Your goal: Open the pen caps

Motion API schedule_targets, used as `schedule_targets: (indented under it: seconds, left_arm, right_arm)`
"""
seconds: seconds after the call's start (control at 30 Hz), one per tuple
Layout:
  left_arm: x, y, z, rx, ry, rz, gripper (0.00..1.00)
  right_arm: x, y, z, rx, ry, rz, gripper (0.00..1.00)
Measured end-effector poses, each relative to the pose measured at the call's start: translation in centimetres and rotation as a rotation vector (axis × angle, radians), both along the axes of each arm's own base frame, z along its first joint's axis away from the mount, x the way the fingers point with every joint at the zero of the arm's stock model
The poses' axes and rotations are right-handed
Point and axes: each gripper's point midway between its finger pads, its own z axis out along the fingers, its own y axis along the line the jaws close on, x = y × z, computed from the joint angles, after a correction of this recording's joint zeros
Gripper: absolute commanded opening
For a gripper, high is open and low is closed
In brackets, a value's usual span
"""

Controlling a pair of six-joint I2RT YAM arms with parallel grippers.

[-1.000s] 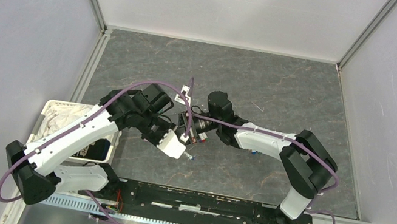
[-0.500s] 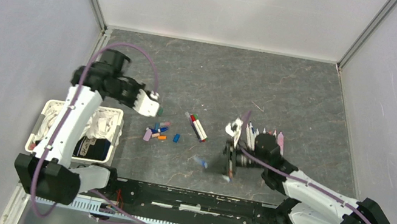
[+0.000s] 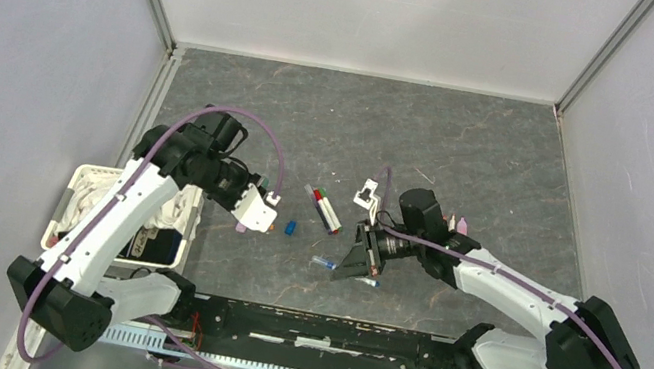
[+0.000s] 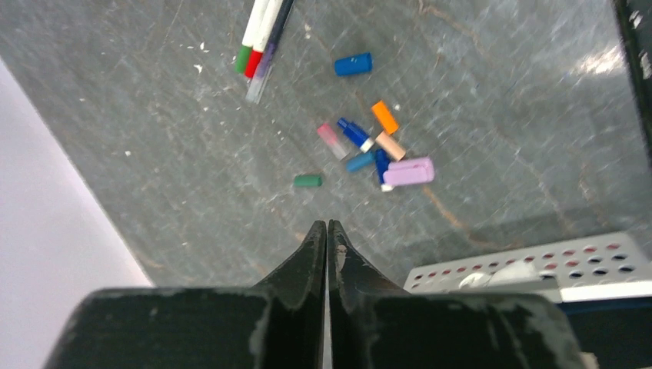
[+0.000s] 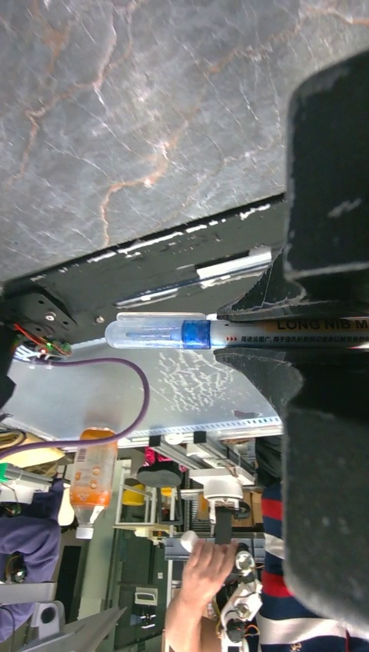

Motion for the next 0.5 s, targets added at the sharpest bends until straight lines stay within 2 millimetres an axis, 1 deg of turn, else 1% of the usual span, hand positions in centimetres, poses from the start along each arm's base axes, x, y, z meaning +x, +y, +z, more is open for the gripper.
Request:
schedule_targets:
  seconds: [0.03, 0.07, 0.1, 0.17, 0.27, 0.33, 0.4, 0.5]
  left_arm:
    - [-0.1, -0.4, -0.2, -0.008, 0.024, 0.010, 0.41]
    - [-0.3, -0.8, -0.3, -0.015, 0.042, 0.010, 0.45]
    - [-0.6, -1.3, -0.4, -0.022, 0.057, 0.008, 0.48]
    - [-1.5, -2.9, -0.2, -0.044, 0.079, -0.013, 0.53]
    - [-3.0, -5.4, 0.1, -0.086, 0.119, -0.037, 0.55]
    - [-4.1, -6.9, 0.0, -0.110, 0.169, -0.038, 0.55]
    - [-4.7, -8.0, -0.3, -0.115, 0.221, -0.024, 0.54]
    - [-4.9, -9.2, -0.9, -0.119, 0.265, 0.007, 0.51]
  right_arm:
    - [0.4, 0.2, 0.1, 0.007, -0.003, -0.004, 0.00]
    - [0.6, 0.4, 0.1, 0.011, -0.001, -0.009, 0.00]
    - [0.9, 0.5, 0.0, 0.013, 0.003, -0.012, 0.00]
    - [1.4, 1.1, -0.4, 0.007, 0.021, -0.017, 0.00]
    - [2.7, 2.2, 0.0, 0.011, 0.018, -0.017, 0.00]
    - [3.7, 3.2, 1.1, 0.031, -0.009, -0.015, 0.00]
    - [4.5, 4.0, 2.6, 0.064, -0.048, -0.010, 0.00]
    - [5.3, 4.9, 4.4, 0.107, -0.100, -0.005, 0.00]
